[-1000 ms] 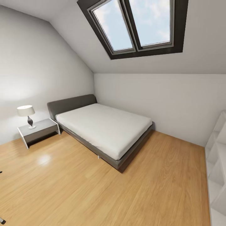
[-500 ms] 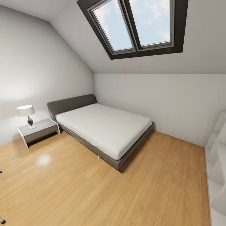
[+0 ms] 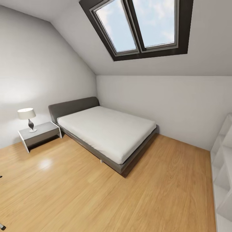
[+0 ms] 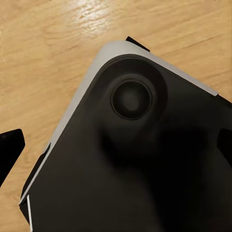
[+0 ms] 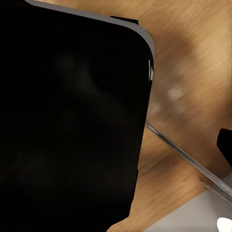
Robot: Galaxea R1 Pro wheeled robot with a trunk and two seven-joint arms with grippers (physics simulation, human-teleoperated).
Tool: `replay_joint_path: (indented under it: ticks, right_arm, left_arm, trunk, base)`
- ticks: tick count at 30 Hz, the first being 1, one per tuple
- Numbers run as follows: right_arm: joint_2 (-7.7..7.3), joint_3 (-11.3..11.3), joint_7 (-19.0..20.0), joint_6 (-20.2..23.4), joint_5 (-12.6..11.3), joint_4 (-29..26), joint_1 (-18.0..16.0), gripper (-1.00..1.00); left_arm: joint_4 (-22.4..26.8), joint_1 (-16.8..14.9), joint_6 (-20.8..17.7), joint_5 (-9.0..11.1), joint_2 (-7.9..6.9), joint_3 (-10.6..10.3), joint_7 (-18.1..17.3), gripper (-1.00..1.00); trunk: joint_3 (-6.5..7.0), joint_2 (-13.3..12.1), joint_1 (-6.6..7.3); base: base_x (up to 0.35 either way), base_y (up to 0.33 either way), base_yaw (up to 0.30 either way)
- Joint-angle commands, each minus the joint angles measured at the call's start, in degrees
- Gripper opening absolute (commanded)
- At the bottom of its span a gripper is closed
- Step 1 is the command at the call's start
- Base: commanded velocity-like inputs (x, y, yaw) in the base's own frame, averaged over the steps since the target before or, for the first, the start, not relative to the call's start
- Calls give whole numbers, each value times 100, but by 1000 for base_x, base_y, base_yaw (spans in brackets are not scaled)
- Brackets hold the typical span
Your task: Attach the digital camera to the camera tripod in the bedroom.
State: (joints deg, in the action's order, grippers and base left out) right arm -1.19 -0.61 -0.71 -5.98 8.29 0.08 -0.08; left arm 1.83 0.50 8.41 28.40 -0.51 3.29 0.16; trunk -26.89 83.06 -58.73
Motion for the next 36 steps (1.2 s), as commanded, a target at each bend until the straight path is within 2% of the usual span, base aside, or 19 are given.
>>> replay_joint_path:
  ticks: [1,22,27,32,33,36]
  right_arm:
    - [-2,-10,-6,-12,49,1,-1,100]
    - [-4,-24,-8,-10,29,1,-1,100]
    - [-14,-33,21,30,44,-34,-19,100]
    - [-18,-35,37,157,57,-470,-65,100]
    - [-11,-39,35,283,57,-840,-74,100]
    - [1,-43,26,603,54,-1538,-81,100]
  left_arm:
    - [11,3,4,-17,1,32,2,100]
    - [38,3,3,-74,5,2,1,100]
    - [150,1,-2,-64,-71,12,11,100]
    - [713,2,-123,-67,-226,20,48,100]
    - [1050,1,-280,-69,-293,21,107,100]
    - [1591,-3,-712,-67,-418,25,265,100]
  trunk:
    - [-4,2,0]
    - [-4,2,0]
    - [-4,2,0]
    - [-4,2,0]
    - [-4,2,0]
    - [-4,2,0]
  base:
    - [0,0,0]
    - [0,0,0]
    - [0,0,0]
    - [0,0,0]
    - [0,0,0]
    - [0,0,0]
